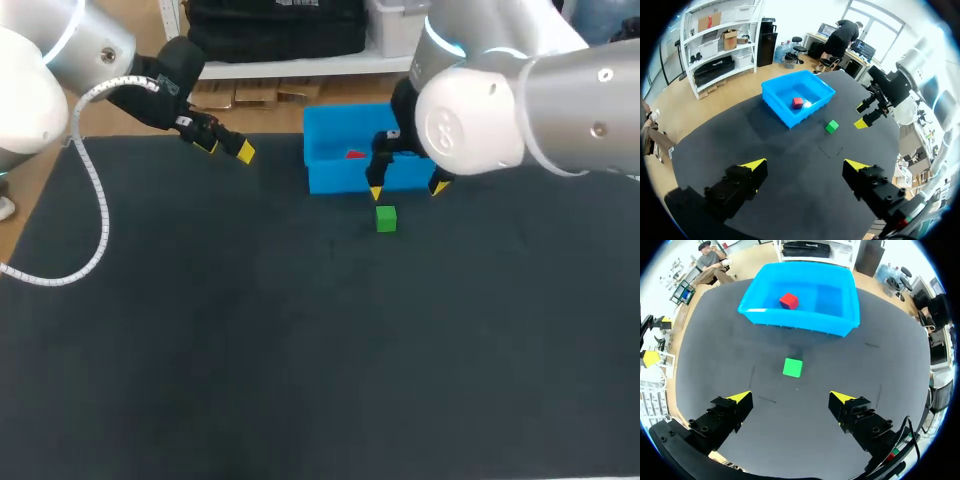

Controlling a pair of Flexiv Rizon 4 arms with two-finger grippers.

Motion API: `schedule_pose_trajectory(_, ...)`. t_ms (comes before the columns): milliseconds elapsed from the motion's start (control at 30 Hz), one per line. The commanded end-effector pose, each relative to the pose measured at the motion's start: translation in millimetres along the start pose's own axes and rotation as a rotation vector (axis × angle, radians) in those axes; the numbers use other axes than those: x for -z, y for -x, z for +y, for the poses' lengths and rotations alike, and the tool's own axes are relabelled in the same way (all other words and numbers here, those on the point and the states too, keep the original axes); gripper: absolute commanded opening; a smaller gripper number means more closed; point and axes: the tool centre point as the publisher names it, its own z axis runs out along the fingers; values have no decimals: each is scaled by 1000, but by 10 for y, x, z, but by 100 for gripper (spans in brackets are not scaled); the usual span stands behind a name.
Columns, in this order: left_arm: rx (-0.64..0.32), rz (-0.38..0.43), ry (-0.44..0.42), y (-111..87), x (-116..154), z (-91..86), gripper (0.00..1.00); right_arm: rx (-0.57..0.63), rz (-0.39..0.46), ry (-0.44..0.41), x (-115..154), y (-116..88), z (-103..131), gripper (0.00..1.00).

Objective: Use the left arm to pick the red cube and place it into the blue plastic box first, then use the right arm to grasp the green cube and put it into the same blue plastic box after the first action is fully finished.

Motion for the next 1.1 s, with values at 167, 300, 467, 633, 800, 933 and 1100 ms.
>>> schedule_pose_trajectory(167, -2, -1, -3, 3, -4, 13, 100, -25, 37, -7, -125, 152, 68, 100)
schedule_pose_trajectory(300, -2, -1, -3, 3, -4, 13, 100, -36, 40, -8, -170, 177, 65, 100)
schedule_pose_trajectory(467, -2, -1, -3, 3, -4, 13, 100, -51, 48, -18, -250, 183, 39, 100)
schedule_pose_trajectory(633, -2, -1, -3, 3, -4, 13, 100, -63, 57, -27, -309, 164, 34, 100)
schedule_pose_trajectory(800, -2, -1, -3, 3, -4, 13, 100, -64, 62, -33, -379, 167, 41, 100)
schedule_pose_trajectory(933, -2, -1, -3, 3, -4, 13, 100, -65, 70, -37, -448, 187, 40, 100)
schedule_pose_trajectory(1100, -2, -1, -3, 3, -4, 13, 100, -45, 82, -54, -497, 201, 71, 100)
